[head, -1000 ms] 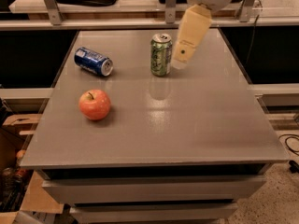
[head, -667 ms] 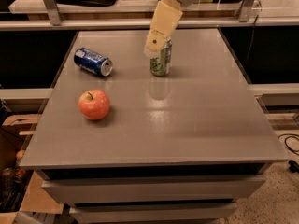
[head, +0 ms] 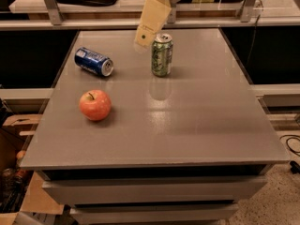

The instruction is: Pick pepsi can

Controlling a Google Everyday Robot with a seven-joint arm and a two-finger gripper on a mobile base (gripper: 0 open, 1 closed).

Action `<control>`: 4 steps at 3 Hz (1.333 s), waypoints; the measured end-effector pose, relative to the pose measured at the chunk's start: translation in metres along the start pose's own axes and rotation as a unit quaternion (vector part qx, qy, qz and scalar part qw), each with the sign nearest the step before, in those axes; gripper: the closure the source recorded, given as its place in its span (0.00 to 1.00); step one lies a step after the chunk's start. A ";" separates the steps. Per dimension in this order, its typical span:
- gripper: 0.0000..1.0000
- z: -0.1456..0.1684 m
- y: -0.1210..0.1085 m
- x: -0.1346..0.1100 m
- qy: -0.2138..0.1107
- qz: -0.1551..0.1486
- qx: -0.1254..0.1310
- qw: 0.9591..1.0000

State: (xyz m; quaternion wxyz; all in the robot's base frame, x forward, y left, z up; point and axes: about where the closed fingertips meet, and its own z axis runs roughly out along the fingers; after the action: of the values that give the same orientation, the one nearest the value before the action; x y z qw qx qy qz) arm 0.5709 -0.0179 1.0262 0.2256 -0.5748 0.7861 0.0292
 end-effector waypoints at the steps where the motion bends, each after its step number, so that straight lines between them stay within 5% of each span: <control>1: 0.00 0.006 -0.007 -0.023 -0.005 -0.001 0.003 1.000; 4: 0.00 0.056 -0.024 -0.099 0.025 0.061 -0.005 0.998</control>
Offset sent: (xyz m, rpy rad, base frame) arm 0.0540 0.0769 0.0077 -0.0071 0.0561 -0.0295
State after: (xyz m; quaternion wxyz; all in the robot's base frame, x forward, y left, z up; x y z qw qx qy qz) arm 0.6350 0.0796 1.0196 0.2012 -0.5275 0.8247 0.0324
